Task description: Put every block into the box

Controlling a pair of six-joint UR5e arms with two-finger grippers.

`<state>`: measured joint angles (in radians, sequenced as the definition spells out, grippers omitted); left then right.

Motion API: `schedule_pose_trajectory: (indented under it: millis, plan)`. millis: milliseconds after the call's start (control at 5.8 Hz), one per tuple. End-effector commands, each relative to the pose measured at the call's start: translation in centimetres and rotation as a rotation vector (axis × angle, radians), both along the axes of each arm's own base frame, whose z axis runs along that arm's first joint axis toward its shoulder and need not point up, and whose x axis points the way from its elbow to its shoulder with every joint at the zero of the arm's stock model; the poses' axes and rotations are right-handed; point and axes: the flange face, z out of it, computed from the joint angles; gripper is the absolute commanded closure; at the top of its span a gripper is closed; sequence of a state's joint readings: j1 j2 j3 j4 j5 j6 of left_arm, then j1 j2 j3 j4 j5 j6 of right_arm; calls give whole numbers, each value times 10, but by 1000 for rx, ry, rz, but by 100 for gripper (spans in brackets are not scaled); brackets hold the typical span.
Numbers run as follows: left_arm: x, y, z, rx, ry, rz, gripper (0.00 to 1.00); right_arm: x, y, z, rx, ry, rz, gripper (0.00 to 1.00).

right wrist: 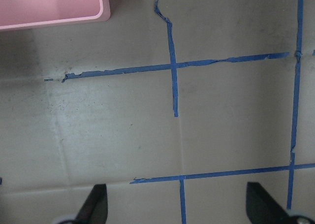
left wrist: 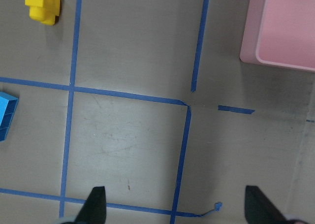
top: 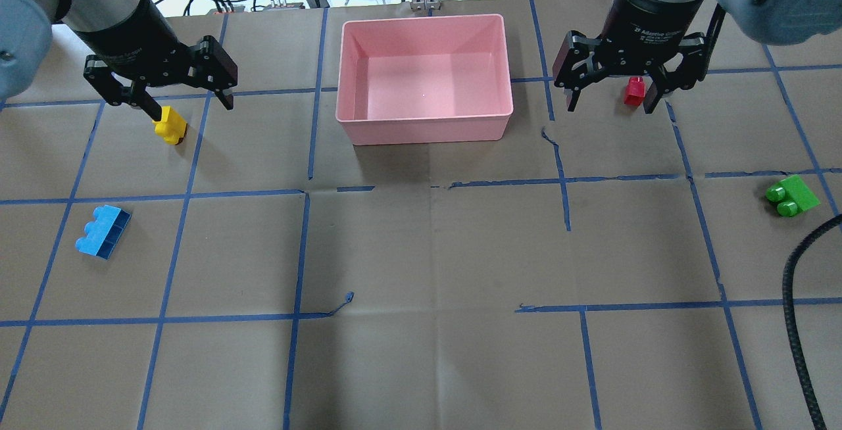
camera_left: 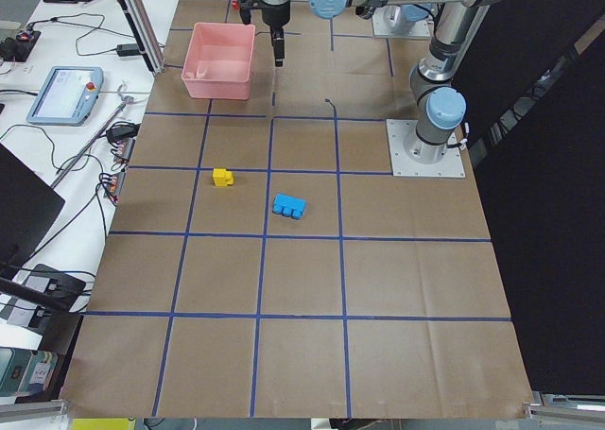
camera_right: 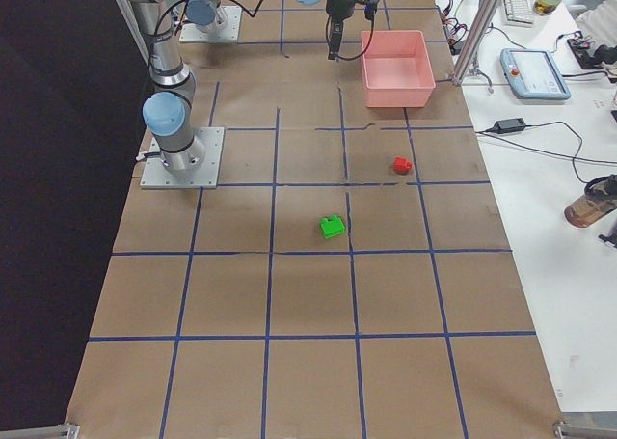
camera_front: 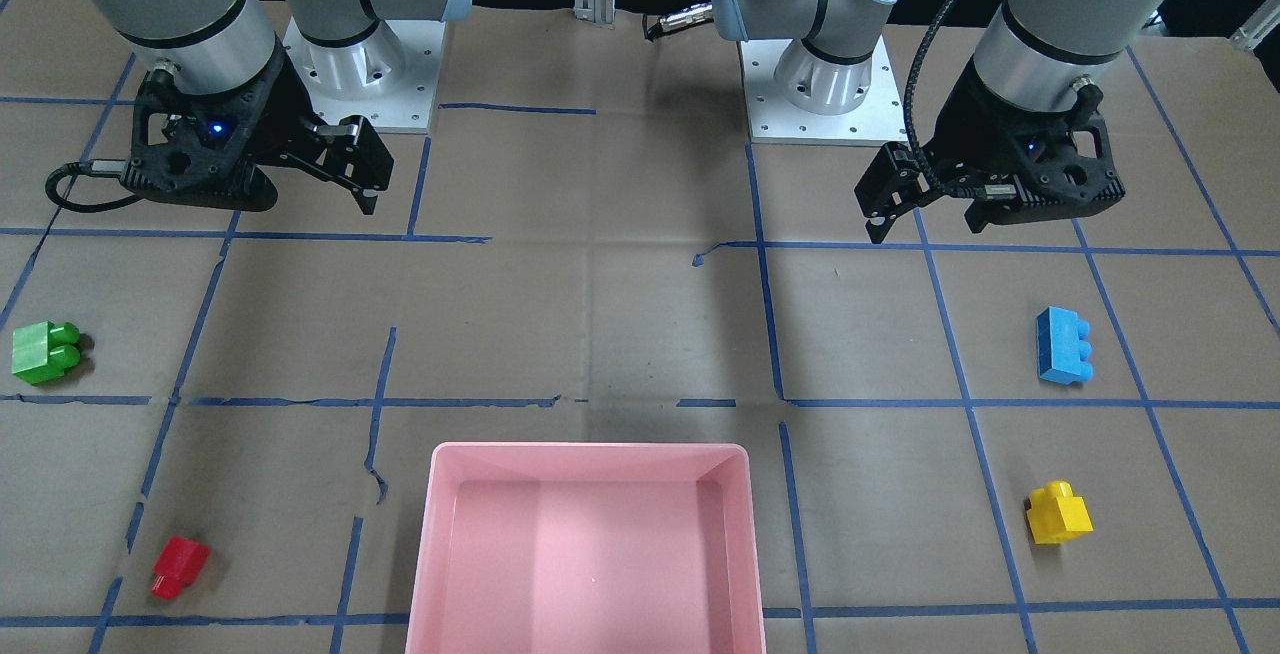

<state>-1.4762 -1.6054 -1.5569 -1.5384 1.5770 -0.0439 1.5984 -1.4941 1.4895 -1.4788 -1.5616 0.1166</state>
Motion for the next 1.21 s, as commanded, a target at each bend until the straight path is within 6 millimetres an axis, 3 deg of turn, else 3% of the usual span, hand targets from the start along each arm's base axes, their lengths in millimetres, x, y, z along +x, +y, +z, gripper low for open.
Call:
schedule_pose_trajectory:
  millis: [0,1034]
  plan:
    - [5,5,5,-6,-5,22,1,0,0,-1,2,0,0,0]
    - [-3,12,9,10,-4,-8,0,-7,-2,-2,5,3,-7,0]
